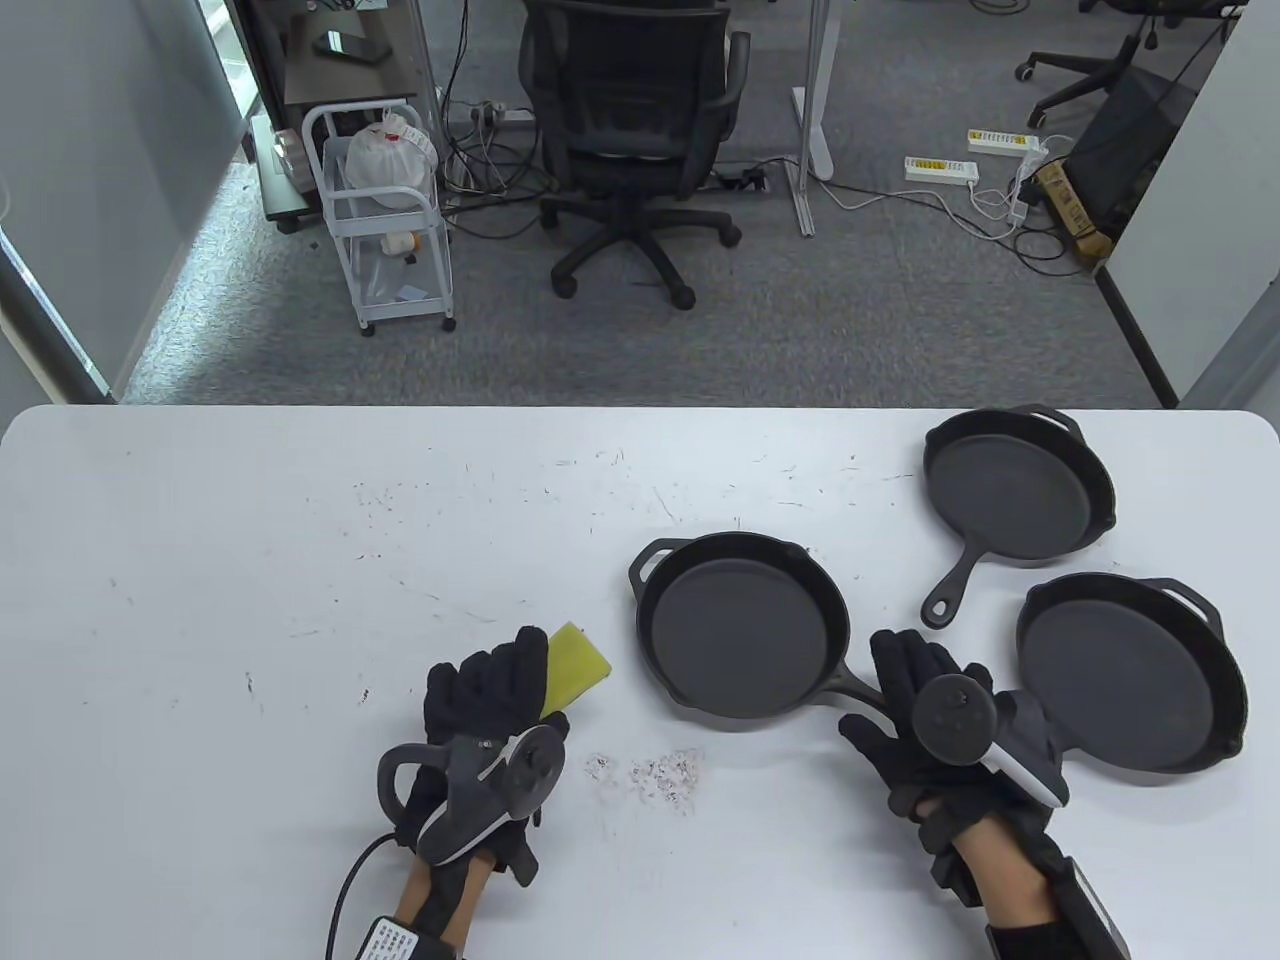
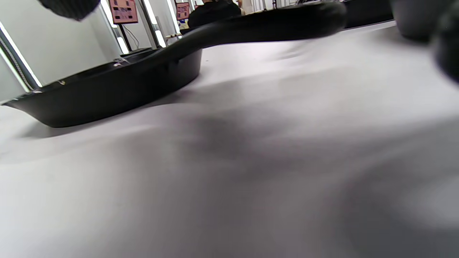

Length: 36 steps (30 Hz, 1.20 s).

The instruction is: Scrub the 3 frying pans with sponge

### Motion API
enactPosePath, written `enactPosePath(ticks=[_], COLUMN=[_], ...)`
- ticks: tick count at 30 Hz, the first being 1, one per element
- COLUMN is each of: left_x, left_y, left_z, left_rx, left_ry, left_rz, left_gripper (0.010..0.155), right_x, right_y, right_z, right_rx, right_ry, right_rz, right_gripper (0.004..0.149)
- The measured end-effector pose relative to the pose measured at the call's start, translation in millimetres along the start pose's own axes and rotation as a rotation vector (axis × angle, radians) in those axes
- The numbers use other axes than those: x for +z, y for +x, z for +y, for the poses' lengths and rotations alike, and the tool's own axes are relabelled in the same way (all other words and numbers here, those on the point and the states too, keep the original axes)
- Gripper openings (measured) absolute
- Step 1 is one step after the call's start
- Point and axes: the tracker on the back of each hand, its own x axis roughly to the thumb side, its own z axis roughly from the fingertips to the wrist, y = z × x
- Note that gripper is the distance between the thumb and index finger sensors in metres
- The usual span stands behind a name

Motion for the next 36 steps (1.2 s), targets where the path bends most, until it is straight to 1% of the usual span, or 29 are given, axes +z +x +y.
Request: enactPosePath(ticks=[4,6,8,10,11,13,15,17,18,19,20,22,24,27,30,34,36], left_x=[-1,-1,0,0,1,1,2,2,2,2,2,2,3,4,6,7,9], left_y=[-8,-9,-9,-9,-9,-10,-12,-14,-15,-15,-15,-15,-15,-16,-16,-16,-15], left_z=[-5,-5,-5,-5,-5,-5,-5,-6,-6,-6,-6,-6,-5,-3,1,4,6], left_rx=[0.005,0.014,0.016,0.013,0.015,0.018,0.029,0.037,0.037,0.038,0.039,0.039,0.04,0.063,0.037,0.074,0.067], left_ry=[-0.02,-0.02,-0.016,-0.017,-0.018,-0.02,-0.022,-0.026,-0.025,-0.026,-0.026,-0.026,-0.022,-0.014,0.002,0.011,0.019], left_rz=[0.03,0.036,0.041,0.035,0.037,0.037,0.043,0.052,0.054,0.054,0.055,0.052,0.048,0.045,0.06,0.057,0.046], left_gripper=[0.088,0.089,0.089,0.089,0.089,0.089,0.089,0.089,0.089,0.089,0.089,0.089,0.089,0.089,0.089,0.089,0.09], right_x=[-12,-14,-19,-27,-29,-35,-41,-43,-45,-46,-47,-47,-46,-40,-31,-13,-5], right_y=[2,7,14,18,18,19,17,14,13,14,15,18,18,17,21,43,55], right_z=[3,2,2,1,0,-3,-7,-14,-19,-22,-26,-32,-35,-37,-33,-23,-18], right_rx=[0.047,0.1,0.177,0.278,0.289,0.28,0.205,0.099,0.04,0.044,0.084,0.16,0.196,0.176,0.134,0.161,0.181], right_ry=[0.084,0.073,0.082,0.113,0.118,0.137,0.161,0.123,0.081,0.071,0.046,-0.039,-0.08,-0.098,-0.075,-0.062,-0.063], right_rz=[0.041,0.061,0.079,0.122,0.127,0.117,0.118,0.114,0.119,0.129,0.167,0.204,0.206,0.162,0.071,-0.09,-0.138], right_gripper=[0.078,0.076,0.075,0.071,0.07,0.062,0.058,0.056,0.055,0.055,0.055,0.056,0.056,0.056,0.056,0.056,0.056])
